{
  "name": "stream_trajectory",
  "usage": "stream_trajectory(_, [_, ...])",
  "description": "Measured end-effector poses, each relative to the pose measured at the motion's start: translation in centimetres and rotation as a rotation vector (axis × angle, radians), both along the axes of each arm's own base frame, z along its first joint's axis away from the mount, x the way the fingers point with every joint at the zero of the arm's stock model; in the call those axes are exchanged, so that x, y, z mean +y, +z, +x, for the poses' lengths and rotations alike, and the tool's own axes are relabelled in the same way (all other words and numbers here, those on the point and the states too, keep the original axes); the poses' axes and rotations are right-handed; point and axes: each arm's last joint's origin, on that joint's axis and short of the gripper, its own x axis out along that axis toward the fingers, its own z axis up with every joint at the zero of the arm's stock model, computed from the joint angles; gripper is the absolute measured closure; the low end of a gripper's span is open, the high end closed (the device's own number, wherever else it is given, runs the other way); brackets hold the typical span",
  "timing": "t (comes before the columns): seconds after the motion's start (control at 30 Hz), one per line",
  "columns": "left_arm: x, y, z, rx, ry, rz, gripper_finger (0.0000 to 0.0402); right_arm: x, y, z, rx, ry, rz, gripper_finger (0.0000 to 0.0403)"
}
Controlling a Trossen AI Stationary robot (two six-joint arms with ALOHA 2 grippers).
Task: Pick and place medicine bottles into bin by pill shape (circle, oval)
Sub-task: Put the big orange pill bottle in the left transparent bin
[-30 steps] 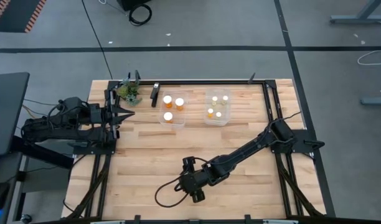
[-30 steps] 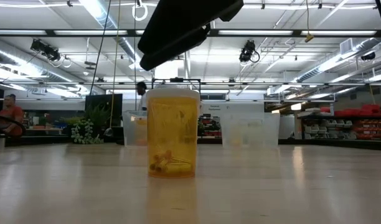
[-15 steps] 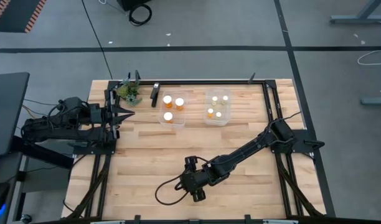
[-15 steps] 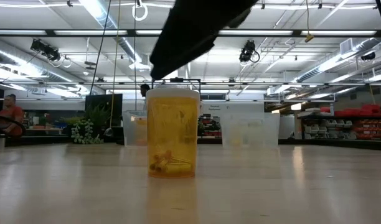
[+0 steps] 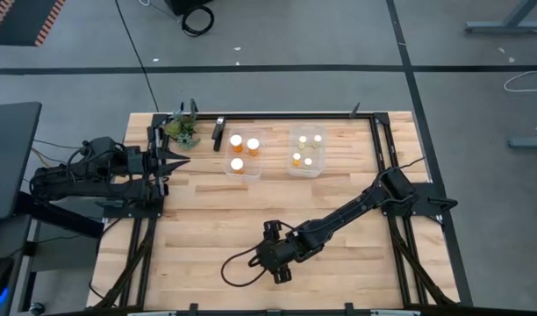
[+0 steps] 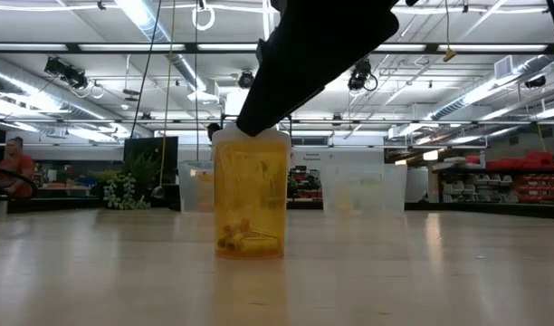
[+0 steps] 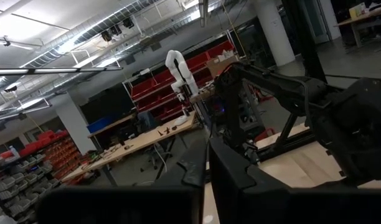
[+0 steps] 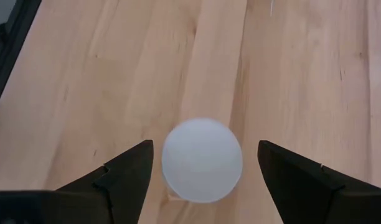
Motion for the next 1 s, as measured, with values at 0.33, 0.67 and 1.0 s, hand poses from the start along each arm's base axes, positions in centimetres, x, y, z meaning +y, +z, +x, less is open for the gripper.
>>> stream_trajectory(0.33, [0.0, 0.0, 0.0, 0.000, 0.000, 0.000, 0.0380, -0.5, -1.7, -0.3, 0.001, -0.023, 0.012, 0.0107])
stream_trajectory(0.67, [0.0, 0.0, 0.0, 0.000, 0.000, 0.000, 0.0377, -1.0, -1.5, 0.3, -0.027, -0.044, 0.066, 0.0122])
stream_trajectory(1.0, [0.0, 0.0, 0.0, 0.000, 0.000, 0.000, 0.0377, -1.1, -1.5, 0.3, -0.026, -0.040, 0.062, 0.0166])
